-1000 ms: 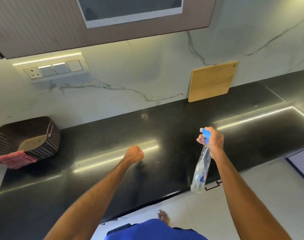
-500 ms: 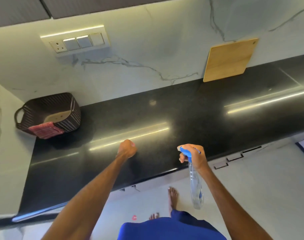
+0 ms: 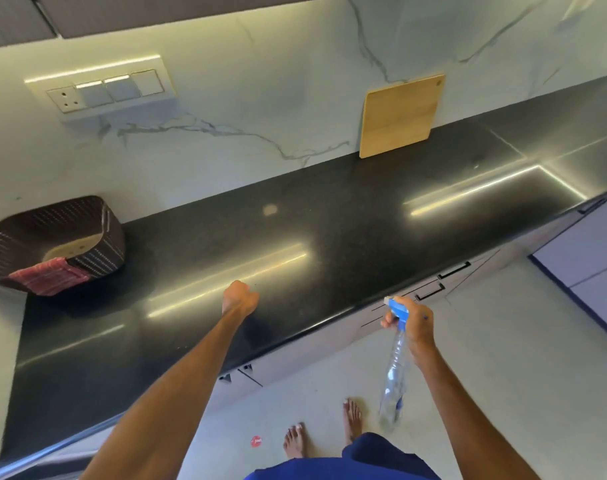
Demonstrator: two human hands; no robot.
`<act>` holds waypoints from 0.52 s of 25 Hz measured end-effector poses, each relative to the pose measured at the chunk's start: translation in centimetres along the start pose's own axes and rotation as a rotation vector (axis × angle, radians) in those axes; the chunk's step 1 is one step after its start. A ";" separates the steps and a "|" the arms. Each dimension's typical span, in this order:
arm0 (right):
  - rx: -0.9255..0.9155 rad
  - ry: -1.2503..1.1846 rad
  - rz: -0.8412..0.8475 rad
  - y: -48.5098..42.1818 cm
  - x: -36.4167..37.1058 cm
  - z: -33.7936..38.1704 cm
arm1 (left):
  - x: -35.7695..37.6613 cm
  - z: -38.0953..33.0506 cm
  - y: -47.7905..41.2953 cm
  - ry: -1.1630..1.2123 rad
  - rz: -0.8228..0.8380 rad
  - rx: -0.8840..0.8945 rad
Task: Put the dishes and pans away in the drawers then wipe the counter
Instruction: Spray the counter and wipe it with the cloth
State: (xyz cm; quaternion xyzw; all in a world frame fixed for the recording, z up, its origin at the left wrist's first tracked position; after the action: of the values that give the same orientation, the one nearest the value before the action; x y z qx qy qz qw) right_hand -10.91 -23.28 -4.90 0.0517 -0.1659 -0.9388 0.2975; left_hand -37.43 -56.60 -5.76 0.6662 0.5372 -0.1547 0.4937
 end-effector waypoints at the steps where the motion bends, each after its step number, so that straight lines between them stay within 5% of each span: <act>1: 0.009 -0.005 -0.032 -0.5 -1.2 0.3 | 0.9 -1.4 0.5 -0.006 0.024 0.024; 13: 0.073 -0.107 -0.128 -12.8 -16.2 4.4 | 15.1 -18.7 4.0 0.006 0.109 0.101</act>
State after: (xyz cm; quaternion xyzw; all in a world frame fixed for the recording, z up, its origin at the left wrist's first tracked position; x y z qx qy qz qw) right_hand -5.45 -2.90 -5.21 0.0226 -0.2120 -0.9506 0.2254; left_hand -34.33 -32.40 -6.19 0.7187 0.4932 -0.1526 0.4657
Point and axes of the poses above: each hand's wrist, its own y-axis away from the middle knuckle, its own x-axis out of the palm, z = x × y, the point moved 8 cm from there along -y, towards the middle knuckle, and after that the axes turned 5 degrees about -x, right-handed, at the moved point
